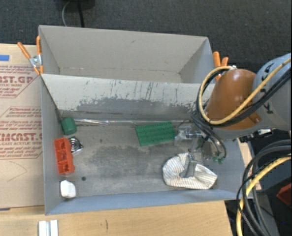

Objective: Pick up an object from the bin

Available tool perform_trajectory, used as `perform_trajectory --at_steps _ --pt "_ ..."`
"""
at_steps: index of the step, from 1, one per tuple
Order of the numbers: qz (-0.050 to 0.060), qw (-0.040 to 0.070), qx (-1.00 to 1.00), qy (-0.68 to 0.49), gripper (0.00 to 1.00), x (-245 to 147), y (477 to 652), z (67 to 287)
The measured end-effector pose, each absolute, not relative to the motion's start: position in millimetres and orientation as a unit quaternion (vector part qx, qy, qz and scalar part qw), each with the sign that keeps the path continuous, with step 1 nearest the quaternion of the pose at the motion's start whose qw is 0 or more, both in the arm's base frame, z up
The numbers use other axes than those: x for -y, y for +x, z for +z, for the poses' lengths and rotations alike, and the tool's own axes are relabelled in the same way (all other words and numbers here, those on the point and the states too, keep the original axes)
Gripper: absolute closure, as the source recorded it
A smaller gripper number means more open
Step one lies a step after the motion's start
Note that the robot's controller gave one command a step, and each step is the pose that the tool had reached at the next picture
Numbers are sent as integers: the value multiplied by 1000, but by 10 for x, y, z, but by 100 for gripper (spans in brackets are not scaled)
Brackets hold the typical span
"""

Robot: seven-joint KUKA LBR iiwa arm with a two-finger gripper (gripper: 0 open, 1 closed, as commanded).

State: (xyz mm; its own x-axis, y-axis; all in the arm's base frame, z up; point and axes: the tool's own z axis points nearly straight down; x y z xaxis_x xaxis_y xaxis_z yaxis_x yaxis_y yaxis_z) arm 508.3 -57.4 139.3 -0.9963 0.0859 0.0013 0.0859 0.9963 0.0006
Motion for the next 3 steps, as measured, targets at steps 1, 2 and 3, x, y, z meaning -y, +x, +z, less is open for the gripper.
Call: perform_trajectory --at_steps 1,2,3 --pt "0 -2 1000 -7 0 698 4975 1268" --pt "-1 -2 999 -53 0 811 4926 928" --pt "0 -3 1000 -10 100 956 4852 701"
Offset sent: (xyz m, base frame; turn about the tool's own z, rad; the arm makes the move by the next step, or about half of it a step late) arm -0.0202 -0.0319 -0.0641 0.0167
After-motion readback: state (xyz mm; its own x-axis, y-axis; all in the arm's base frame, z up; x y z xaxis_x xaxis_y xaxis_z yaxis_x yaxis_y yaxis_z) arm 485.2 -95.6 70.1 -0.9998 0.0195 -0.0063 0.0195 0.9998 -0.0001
